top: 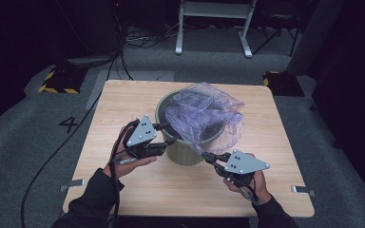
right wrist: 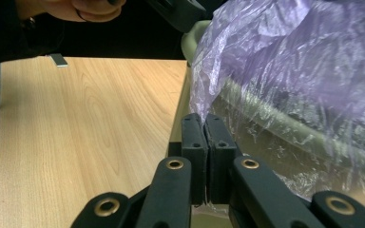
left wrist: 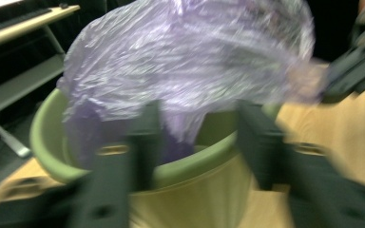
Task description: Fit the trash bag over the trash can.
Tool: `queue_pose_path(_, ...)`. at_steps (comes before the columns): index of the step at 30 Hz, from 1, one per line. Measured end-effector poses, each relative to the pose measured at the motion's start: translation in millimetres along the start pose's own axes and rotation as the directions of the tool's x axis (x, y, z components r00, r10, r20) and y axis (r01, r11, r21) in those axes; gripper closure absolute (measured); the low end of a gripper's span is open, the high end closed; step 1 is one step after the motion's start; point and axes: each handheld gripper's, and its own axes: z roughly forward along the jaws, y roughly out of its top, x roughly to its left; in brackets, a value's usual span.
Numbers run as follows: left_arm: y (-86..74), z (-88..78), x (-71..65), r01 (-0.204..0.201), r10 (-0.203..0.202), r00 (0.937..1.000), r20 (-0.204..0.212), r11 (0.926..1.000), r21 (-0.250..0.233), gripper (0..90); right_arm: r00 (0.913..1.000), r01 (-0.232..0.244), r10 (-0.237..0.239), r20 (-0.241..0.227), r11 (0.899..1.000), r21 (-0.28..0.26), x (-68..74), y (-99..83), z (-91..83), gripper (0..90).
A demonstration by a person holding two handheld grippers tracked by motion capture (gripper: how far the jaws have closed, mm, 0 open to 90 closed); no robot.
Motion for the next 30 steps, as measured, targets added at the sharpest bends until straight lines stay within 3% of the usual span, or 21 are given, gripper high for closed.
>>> queue_pose_path(3, 5.3, 2.8, -10.1, 0.005, -0.004, 0.9992, 0.04, 0.9994, -0.033, 25.7, 1.0, 0.005, -0.005, -0.008, 1.0, 0.007, 3.2, -0.4, 5.0, 88.5)
queue_pose_path(7, 13.7, 9.9, -23.0, 0.011, -0.006, 0.9965, 0.084, 0.9981, -0.06, 18.2, 0.9998, 0.012, -0.012, -0.014, 1.0, 0.011, 7.9, -0.6, 9.8, 87.8)
queue_pose_path(13, 23.9, 23.2, -37.5, 0.0, 0.003, 0.9982, 0.06, 0.9988, -0.049, 17.2, 0.9978, 0.053, -0.052, -0.04, 0.998, 0.015, 17.3, 2.3, 14.2, 87.4)
queue_pose_path(15, 25.2, 28.3, -40.2, -0.014, 0.014, 0.9999, 0.005, 0.9996, -0.023, 29.6, 0.9965, 0.069, -0.068, -0.048, 0.998, 0.015, 20.7, 3.0, 15.8, 86.9)
queue_pose_path(18, 23.7, 32.0, -38.8, -0.008, 0.008, 0.9998, -0.017, 0.9999, -0.009, 50.4, 0.9952, 0.075, -0.074, -0.064, 0.997, 0.014, 24.0, 3.1, 17.2, 86.4)
queue_pose_path(20, 21.3, 30.8, -36.2, -0.002, 0.002, 1.0, -0.002, 0.9999, -0.013, 65.0, 0.9944, 0.082, -0.081, -0.068, 0.997, 0.012, 25.6, 2.5, 17.3, 85.8)
queue_pose_path(23, 17.2, 27.0, -33.6, -0.015, 0.015, 0.9998, -0.014, 0.9998, -0.01, 81.5, 0.9949, 0.077, -0.076, -0.066, 0.997, 0.01, 26.8, 1.0, 16.6, 84.5)
queue_pose_path(26, 12.5, 21.2, -30.5, -0.009, 0.009, 0.9999, 0.009, 0.9997, -0.023, 89.4, 0.9953, 0.068, -0.068, -0.069, 0.998, 0.004, 26.9, -1.8, 15.2, 83.0)
queue_pose_path(30, 5.4, 13.7, -28.2, -0.002, 0.002, 1.0, 0.003, 0.9993, -0.036, 89.8, 0.9969, 0.037, -0.038, -0.069, 0.999, -0.007, 24.7, -6.0, 10.7, 76.7)
